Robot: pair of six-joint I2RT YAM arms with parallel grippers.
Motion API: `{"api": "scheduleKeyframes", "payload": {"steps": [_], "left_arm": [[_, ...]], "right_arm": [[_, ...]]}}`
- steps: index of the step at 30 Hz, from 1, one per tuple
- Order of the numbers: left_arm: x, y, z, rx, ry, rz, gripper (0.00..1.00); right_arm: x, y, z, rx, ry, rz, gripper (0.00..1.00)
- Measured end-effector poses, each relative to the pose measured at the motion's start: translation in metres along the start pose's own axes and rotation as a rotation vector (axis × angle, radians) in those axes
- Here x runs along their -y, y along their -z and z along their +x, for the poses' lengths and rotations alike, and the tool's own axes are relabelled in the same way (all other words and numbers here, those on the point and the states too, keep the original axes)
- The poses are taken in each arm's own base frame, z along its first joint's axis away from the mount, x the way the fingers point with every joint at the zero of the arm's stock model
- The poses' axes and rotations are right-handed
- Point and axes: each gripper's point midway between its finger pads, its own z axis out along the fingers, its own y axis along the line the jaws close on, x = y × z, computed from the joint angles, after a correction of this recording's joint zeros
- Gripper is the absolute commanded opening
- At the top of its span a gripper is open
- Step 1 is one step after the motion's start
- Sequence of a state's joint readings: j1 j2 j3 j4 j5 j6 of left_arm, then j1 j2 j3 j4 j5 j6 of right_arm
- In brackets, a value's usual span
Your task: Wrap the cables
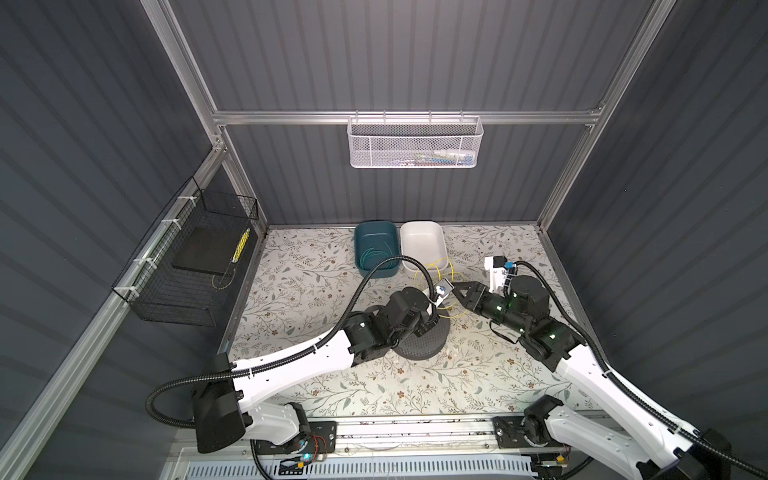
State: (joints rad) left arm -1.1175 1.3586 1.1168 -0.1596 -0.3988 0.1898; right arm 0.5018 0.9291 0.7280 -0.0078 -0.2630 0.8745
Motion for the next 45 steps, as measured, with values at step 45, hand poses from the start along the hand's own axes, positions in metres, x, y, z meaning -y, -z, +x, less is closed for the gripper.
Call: {"api": "scheduleKeyframes", "payload": {"steps": [45], "left_arm": [[-0.017,0.056,-0.003,0.103,0.098,0.014,0.0]], "right_arm": [[0.055,0.058,-0.131,0.365,-0.092,0.086,0.0]]}}
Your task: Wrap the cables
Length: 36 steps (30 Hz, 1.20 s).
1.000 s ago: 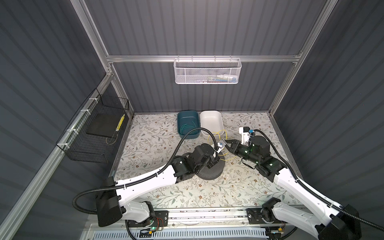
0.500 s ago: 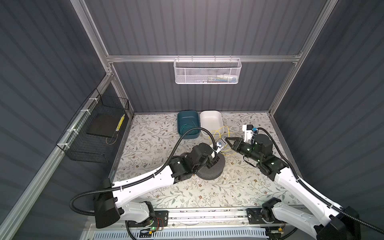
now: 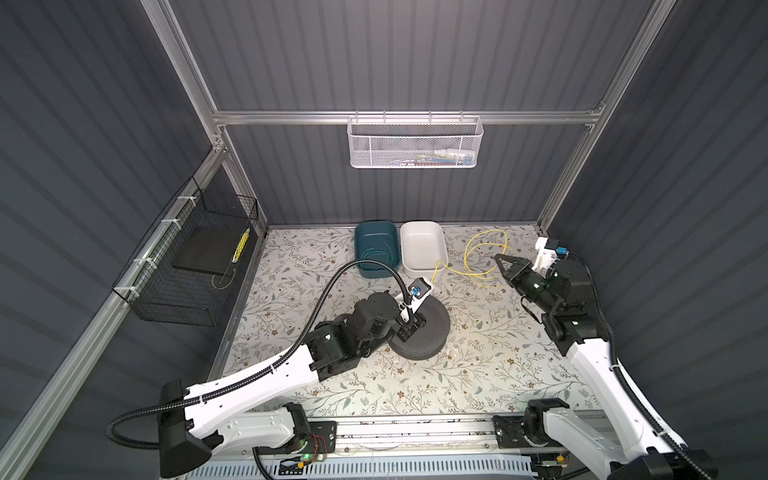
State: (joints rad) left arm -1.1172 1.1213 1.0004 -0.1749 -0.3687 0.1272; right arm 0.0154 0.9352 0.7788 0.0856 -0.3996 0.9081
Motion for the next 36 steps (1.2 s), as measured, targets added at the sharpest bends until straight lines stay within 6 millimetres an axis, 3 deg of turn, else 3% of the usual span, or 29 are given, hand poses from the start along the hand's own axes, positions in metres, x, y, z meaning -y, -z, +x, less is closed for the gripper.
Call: {"api": "scheduleKeyframes", "payload": {"steps": [4,10,18,27,31,33,36], "left_arm": [[0.0,-0.011,0.027,-0.087,-0.011,-0.03,0.0],[0.001,-0.036,0.076,-0.244,-0.061,-0.105,0.0],[0.001,-0.042,0.089,-0.277,-0.119,-0.219,0.0],[-0.01,-0.04,0.106,-0.296,-0.114,-0.334,0.0],[-0.023,-0.027,0.105,-0.301,-0.103,-0.389,0.24],[-0.032,-0.016,0.108,-0.324,-0.114,-0.42,0.44],[-0.043,-0.003,0.101,-0.349,-0.128,-0.455,0.53]], "right_arm": [[0.001,0.011,-0.031,0.069,-0.029,-0.01,0.0],[0.002,0.015,-0.058,0.104,-0.101,-0.035,0.0],[0.017,0.009,-0.061,0.056,-0.234,-0.05,0.0],[0.015,0.004,-0.051,-0.018,-0.284,-0.08,0.0],[0.008,0.0,-0.045,-0.023,-0.26,-0.093,0.0],[0.007,0.0,-0.05,0.021,-0.232,-0.092,0.0],[0.008,-0.001,-0.042,0.035,-0.211,-0.094,0.0]]}}
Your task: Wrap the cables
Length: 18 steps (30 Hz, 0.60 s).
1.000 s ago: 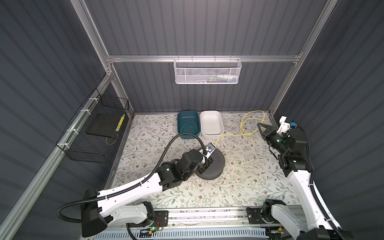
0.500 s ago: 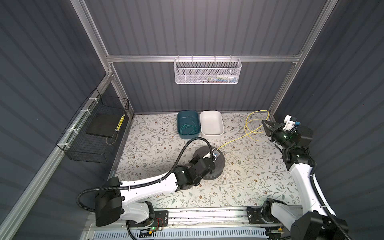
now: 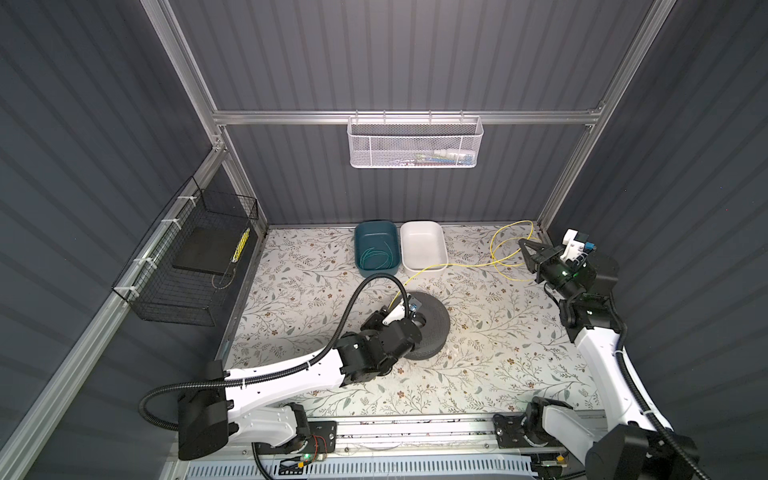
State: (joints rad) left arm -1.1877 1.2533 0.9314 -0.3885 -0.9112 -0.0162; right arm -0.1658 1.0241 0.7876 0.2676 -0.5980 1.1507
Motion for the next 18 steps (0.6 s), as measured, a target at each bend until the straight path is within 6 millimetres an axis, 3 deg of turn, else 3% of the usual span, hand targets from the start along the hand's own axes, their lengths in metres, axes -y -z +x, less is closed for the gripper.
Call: {"api": "scheduleKeyframes", "payload": {"steps": [8,13,16,18], "left_arm": [[-0.063,0.041,-0.042,0.053,0.066,-0.09,0.75],[-0.098,0.067,-0.048,0.113,0.096,-0.117,0.7],[-0.098,0.072,-0.063,0.147,0.078,-0.085,0.69],[-0.084,0.068,-0.087,0.168,0.041,-0.035,0.68]], "right_arm": [[0.005,-0.007,0.019,-0.029,0.019,0.007,0.0],[0.001,-0.01,0.029,-0.049,0.032,-0.001,0.0],[-0.007,-0.014,0.047,-0.084,0.052,-0.012,0.0],[-0.016,-0.016,0.061,-0.115,0.065,-0.034,0.0]]}}
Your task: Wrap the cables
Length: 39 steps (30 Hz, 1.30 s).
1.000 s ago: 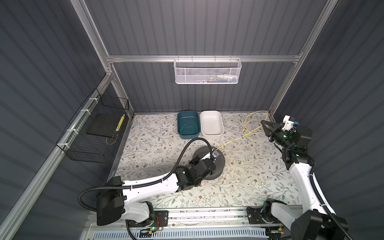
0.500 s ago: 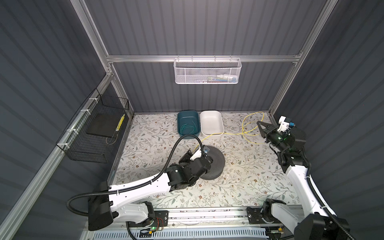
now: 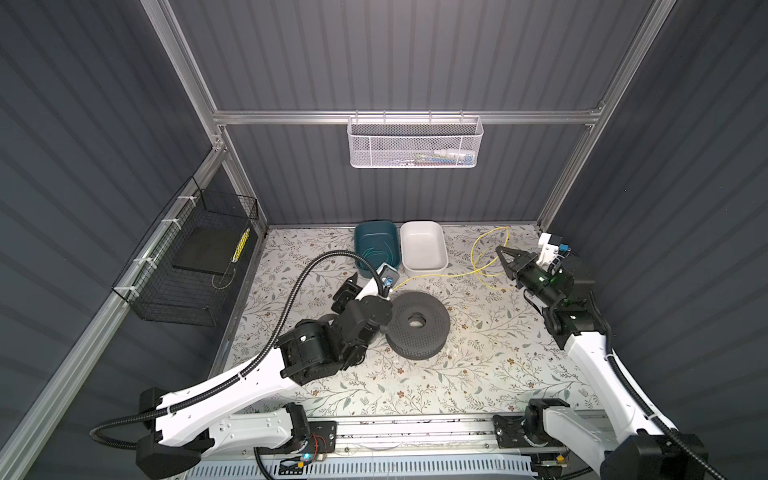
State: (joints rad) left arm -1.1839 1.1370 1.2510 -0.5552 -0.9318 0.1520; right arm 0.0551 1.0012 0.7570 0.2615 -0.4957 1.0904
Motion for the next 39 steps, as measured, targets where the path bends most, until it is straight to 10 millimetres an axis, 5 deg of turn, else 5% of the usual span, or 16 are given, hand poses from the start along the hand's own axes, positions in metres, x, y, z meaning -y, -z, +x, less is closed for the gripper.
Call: {"api": "scheduleKeyframes", "payload": {"steps": [5,9,12,26,35,39], "left_arm": [[0.076,-0.039,-0.056,0.063,-0.078,0.181,0.68],[0.142,-0.067,-0.066,0.086,-0.154,0.322,0.67],[0.167,-0.078,-0.067,0.094,-0.168,0.388,0.65],[0.154,-0.09,-0.081,0.16,-0.063,0.462,0.4],[0.162,-0.089,-0.076,0.163,-0.076,0.505,0.0],[0.162,-0.091,-0.074,0.165,-0.079,0.501,0.0]], "right_arm": [[-0.017,-0.008,0.029,-0.065,0.011,-0.042,0.0],[-0.024,-0.01,0.05,-0.109,0.013,-0.064,0.0],[-0.027,-0.006,0.061,-0.129,0.013,-0.076,0.0],[-0.04,0.002,0.082,-0.156,0.023,-0.121,0.0],[-0.039,-0.004,0.088,-0.167,0.021,-0.117,0.0],[-0.038,-0.005,0.089,-0.169,0.02,-0.114,0.0]]}}
